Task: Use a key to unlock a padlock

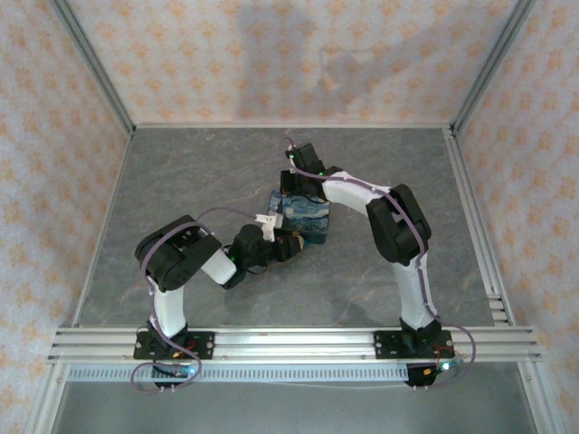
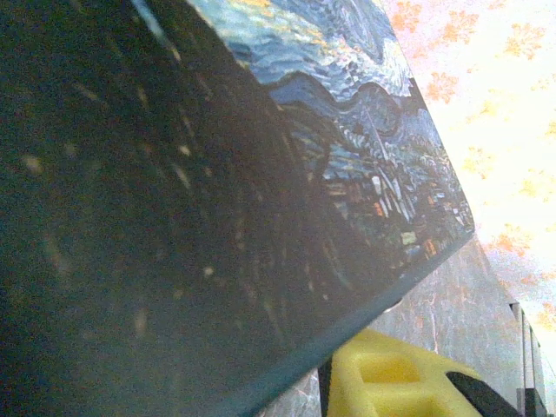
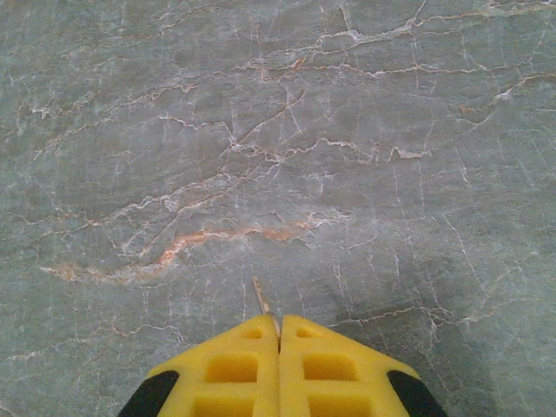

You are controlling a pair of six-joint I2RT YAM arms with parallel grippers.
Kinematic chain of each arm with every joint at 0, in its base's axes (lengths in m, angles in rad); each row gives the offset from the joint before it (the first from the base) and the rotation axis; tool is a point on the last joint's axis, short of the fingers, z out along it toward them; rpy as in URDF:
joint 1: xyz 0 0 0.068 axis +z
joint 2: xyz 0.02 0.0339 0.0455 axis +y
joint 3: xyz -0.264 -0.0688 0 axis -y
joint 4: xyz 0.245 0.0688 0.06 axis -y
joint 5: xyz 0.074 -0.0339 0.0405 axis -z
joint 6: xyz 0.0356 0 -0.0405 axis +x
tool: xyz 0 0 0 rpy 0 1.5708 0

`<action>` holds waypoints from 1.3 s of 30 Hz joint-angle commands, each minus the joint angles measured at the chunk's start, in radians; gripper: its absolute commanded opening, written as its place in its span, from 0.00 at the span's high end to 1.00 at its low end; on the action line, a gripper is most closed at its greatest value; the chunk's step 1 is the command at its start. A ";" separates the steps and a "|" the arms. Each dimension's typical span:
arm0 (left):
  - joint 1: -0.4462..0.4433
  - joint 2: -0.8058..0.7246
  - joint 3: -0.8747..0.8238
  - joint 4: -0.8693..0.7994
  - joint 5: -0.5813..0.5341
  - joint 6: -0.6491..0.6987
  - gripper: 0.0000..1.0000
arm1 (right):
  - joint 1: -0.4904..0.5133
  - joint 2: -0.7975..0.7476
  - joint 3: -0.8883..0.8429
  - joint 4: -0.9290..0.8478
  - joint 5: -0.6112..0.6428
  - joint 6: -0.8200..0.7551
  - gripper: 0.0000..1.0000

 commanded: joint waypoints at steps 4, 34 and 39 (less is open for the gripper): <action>-0.008 0.038 0.018 0.000 -0.004 -0.001 0.43 | 0.013 -0.005 -0.022 -0.063 -0.002 0.008 1.00; -0.048 0.184 0.062 0.092 -0.089 -0.071 0.40 | 0.012 -0.015 -0.032 -0.066 0.002 0.005 1.00; -0.057 0.222 0.099 0.102 -0.075 -0.083 0.44 | 0.012 -0.025 -0.040 -0.068 0.008 0.002 1.00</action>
